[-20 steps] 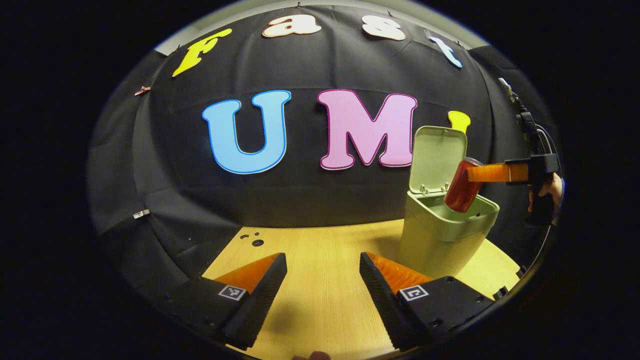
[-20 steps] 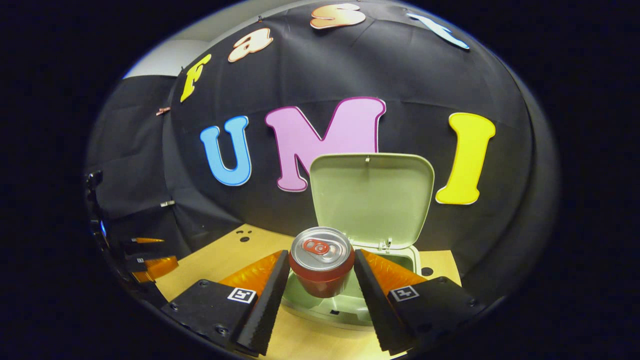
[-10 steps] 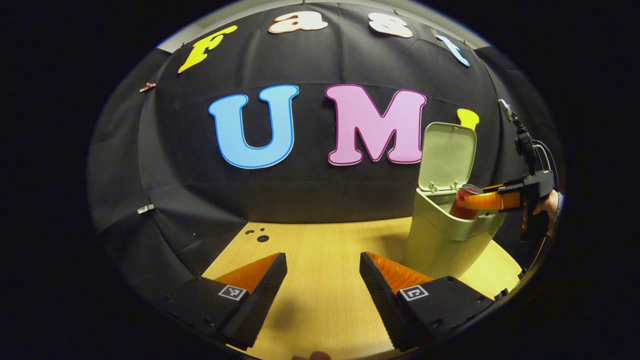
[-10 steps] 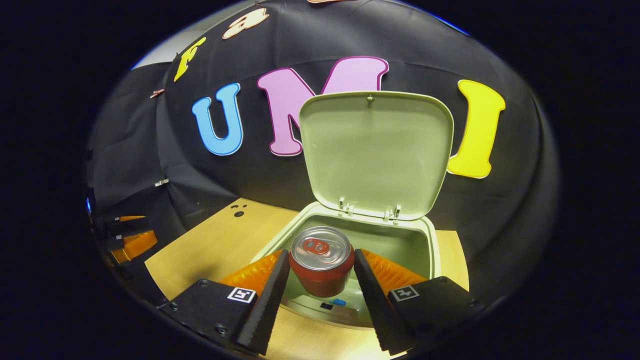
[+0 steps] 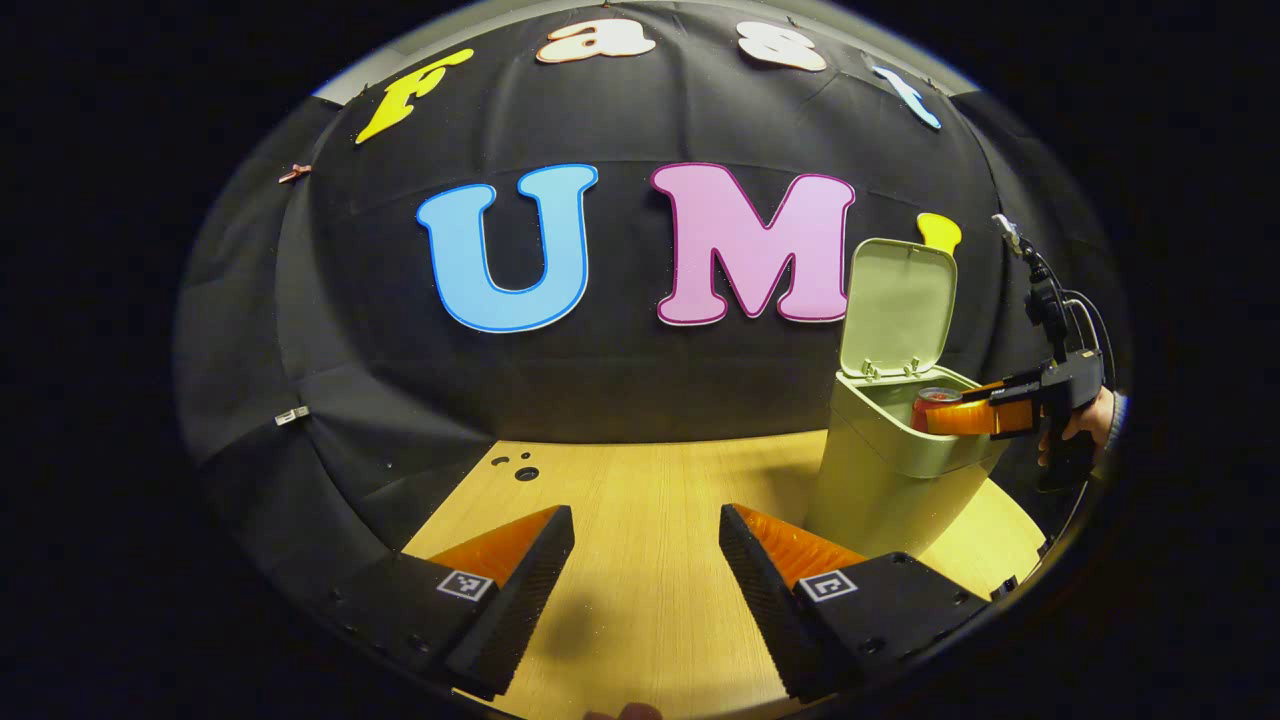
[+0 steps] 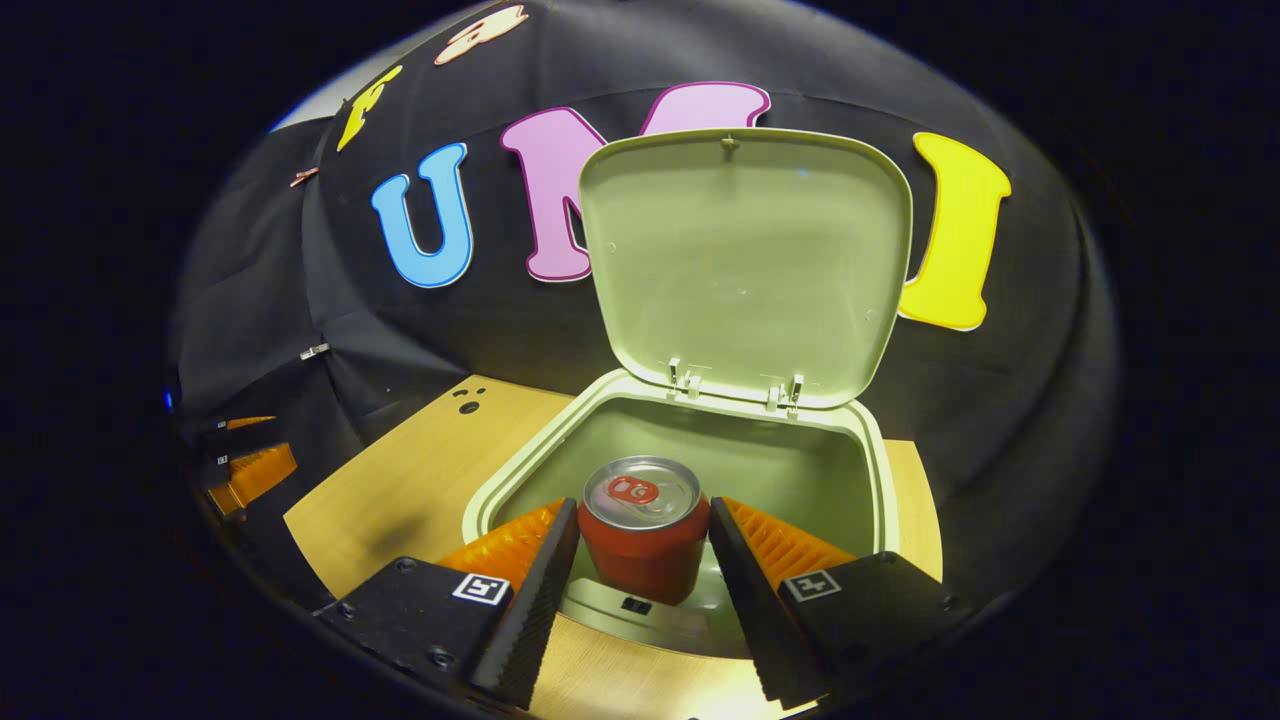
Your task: Press the lid of the desktop garbage bin to open it, pick up the crumpled paper on the desktop and throw it into the bin, then pick up the pop can on the desktop and drop it into the bin, and finally close the garbage bin lid.
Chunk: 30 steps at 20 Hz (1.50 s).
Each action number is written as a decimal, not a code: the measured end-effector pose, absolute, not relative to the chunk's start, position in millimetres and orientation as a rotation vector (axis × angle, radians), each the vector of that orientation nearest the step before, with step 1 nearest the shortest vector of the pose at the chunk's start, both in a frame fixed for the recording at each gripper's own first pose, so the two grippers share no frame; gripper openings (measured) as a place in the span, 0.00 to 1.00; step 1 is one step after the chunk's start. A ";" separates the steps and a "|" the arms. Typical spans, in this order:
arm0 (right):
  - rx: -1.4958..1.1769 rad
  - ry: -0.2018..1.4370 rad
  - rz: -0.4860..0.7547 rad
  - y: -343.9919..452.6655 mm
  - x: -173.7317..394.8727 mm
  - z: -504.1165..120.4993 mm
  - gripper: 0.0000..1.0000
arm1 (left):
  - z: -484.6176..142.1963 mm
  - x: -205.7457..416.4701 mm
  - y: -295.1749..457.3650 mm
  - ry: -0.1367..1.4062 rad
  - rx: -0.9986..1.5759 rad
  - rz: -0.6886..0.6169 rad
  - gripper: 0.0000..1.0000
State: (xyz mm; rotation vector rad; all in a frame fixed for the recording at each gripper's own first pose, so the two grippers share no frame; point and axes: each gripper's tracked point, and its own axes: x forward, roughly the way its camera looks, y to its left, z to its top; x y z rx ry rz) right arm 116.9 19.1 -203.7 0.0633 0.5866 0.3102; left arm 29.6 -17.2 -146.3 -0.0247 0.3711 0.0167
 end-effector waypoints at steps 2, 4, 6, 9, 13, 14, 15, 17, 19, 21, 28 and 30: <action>0.060 0.587 0.307 18.2 115.1 -203.2 0.84 | -147.8 26.4 -15.4 0.372 -0.025 0.018 0.95; 0.058 0.584 0.308 19.5 115.1 -202.1 0.83 | -146.6 24.5 -15.1 0.372 -0.024 0.021 0.95; 0.057 0.584 0.307 19.1 111.4 -199.7 0.84 | -145.5 21.7 -13.0 0.370 -0.023 0.022 0.95; 0.067 0.574 0.309 21.0 106.6 -190.6 0.89 | -144.2 15.8 -12.8 0.367 -0.026 0.020 0.95; 0.025 0.546 0.288 15.8 99.6 -172.6 1.00 | -143.8 6.3 -13.5 0.367 -0.027 0.010 0.95; 0.013 0.531 0.294 16.4 96.9 -163.3 1.00 | -143.3 4.0 -14.3 0.367 -0.030 0.008 0.95; 0.006 0.507 0.297 17.3 95.3 -151.3 1.00 | -144.2 1.2 -15.3 0.367 -0.033 0.005 0.95; 0.011 0.426 0.310 21.1 98.5 -118.1 1.00 | -144.7 -2.9 -15.8 0.369 -0.036 0.002 0.95; 0.009 0.365 0.314 21.1 103.6 -89.2 0.99 | -145.1 -7.5 -16.3 0.368 -0.041 0.002 0.95; -0.001 0.304 0.299 16.1 115.8 -60.9 0.98 | -143.0 -12.0 -15.9 0.366 -0.045 0.001 0.95; 0.035 0.103 0.190 -6.8 169.4 13.6 0.98 | -136.7 -29.9 -13.9 0.357 -0.037 -0.005 0.95; 0.049 0.054 0.152 -13.1 185.6 24.9 0.97 | -136.6 -35.7 -11.8 0.356 -0.037 -0.002 0.95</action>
